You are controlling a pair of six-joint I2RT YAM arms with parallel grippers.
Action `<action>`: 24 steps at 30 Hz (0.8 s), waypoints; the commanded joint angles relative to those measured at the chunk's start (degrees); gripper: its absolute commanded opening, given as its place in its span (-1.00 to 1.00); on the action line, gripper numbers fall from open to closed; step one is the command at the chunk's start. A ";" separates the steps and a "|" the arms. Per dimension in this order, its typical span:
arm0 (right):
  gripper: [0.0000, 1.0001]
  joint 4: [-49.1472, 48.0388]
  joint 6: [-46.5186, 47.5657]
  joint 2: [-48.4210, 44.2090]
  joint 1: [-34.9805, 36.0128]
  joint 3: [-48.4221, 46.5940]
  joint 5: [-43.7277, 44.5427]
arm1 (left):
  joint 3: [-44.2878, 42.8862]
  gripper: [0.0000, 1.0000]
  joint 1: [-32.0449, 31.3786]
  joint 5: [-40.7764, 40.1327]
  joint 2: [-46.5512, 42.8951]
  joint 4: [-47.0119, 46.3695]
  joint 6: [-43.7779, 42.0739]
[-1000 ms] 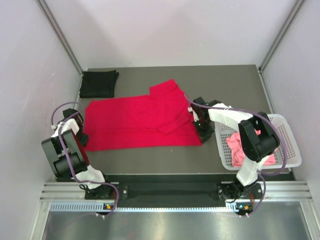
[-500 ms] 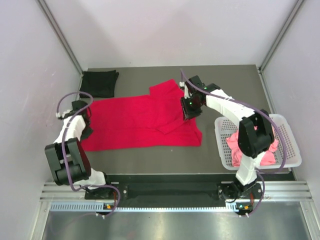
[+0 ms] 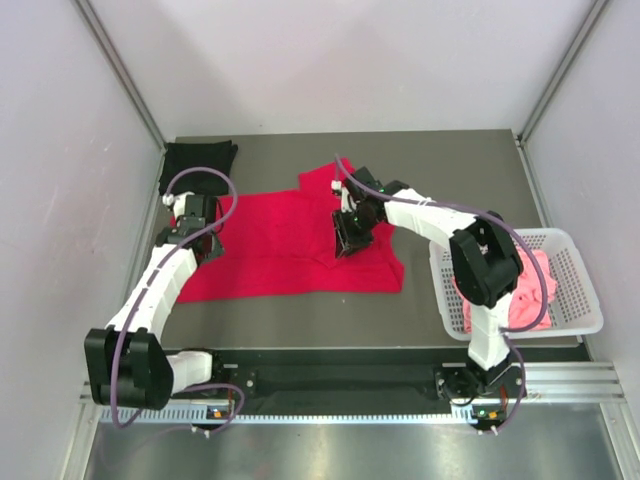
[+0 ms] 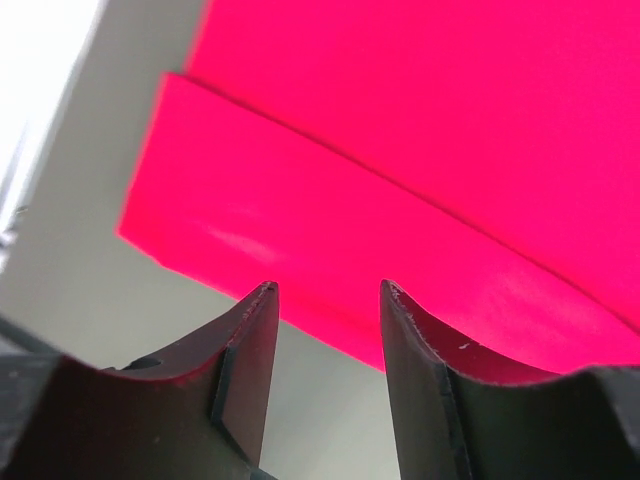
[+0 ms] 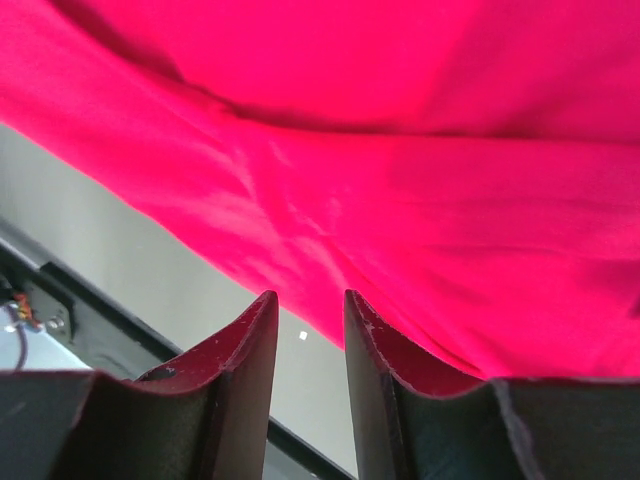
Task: Fold and stack the t-shirts
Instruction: Fold the tshirt
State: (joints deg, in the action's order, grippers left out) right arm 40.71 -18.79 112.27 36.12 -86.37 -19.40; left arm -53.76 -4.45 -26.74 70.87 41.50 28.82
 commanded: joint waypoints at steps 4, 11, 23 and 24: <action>-0.33 -3.44 -2.48 2.52 3.25 -1.61 -0.92 | 1.73 -0.03 -1.09 10.92 -2.93 -3.97 -6.23; -0.32 -1.86 -2.05 4.27 4.92 -1.70 7.07 | 0.76 -0.05 -2.06 11.01 -1.79 -4.58 -9.22; -0.30 0.77 1.38 9.80 4.93 -9.43 13.42 | 0.41 -0.06 -2.76 11.01 -1.61 -4.93 -9.83; -0.29 0.86 1.47 10.16 4.84 -10.74 13.86 | 0.41 -0.06 -2.76 11.01 -1.79 -4.50 -9.92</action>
State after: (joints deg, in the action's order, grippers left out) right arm 41.23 -19.05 121.34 40.40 -92.88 -8.64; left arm -52.53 -6.92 -15.81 69.19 38.74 19.79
